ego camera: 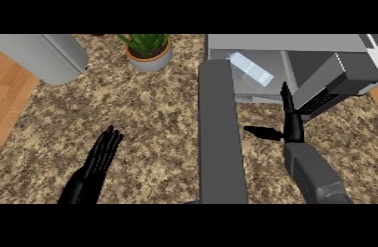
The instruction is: Pick up the milk, place it into the microwave and close the microwave
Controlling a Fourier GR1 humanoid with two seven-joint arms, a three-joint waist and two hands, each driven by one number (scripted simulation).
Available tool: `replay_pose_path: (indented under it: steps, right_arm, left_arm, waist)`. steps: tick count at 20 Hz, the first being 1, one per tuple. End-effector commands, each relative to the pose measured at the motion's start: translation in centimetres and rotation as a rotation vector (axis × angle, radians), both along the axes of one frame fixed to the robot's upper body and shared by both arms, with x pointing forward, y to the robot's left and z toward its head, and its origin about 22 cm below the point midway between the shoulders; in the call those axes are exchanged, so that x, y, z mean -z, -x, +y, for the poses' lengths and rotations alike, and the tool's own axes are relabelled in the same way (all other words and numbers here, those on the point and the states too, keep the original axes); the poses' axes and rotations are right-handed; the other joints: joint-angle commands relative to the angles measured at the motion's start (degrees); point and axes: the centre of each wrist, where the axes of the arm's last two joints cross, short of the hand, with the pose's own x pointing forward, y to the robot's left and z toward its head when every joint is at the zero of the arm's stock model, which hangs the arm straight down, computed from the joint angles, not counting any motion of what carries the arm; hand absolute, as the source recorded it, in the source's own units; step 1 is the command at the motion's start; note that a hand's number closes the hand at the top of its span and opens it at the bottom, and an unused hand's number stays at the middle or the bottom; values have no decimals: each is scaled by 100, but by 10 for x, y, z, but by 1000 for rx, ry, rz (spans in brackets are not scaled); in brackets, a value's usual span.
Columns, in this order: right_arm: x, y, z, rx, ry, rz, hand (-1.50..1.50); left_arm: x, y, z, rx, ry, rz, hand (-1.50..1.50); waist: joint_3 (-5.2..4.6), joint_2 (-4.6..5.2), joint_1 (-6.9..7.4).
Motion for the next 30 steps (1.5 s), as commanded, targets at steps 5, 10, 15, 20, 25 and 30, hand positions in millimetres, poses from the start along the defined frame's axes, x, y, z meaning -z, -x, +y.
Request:
replay_pose_path:
  steps: [5, 10, 15, 20, 25, 30]
  right_arm:
    - [32, 40, 3, -102, -167, -35, -150]
    - [42, 60, -6, -128, -330, -87, -150]
    - [59, 104, -23, -169, -365, -116, -150]
    - [41, 106, -46, -184, -360, -135, -150]
    - [38, 145, -54, -185, -344, -134, -150]
    - [6, 164, -65, -180, -359, -161, -150]
  left_arm:
    - [-5, -3, -7, 5, -5, -4, -150]
    - [-10, -10, -9, 122, 57, 41, -150]
    - [1, -8, -31, 150, -78, 64, 150]
    - [18, -4, -19, 218, -183, 100, 150]
    - [15, -24, -41, 322, -362, 72, 150]
    - [34, -24, -70, 442, -398, 113, 150]
  waist:
    - [-14, -80, -175]
    - [-19, -104, -270]
    - [-21, -113, -302]
    - [-27, -116, -296]
    - [-32, -127, -426]
    - [-28, -97, -330]
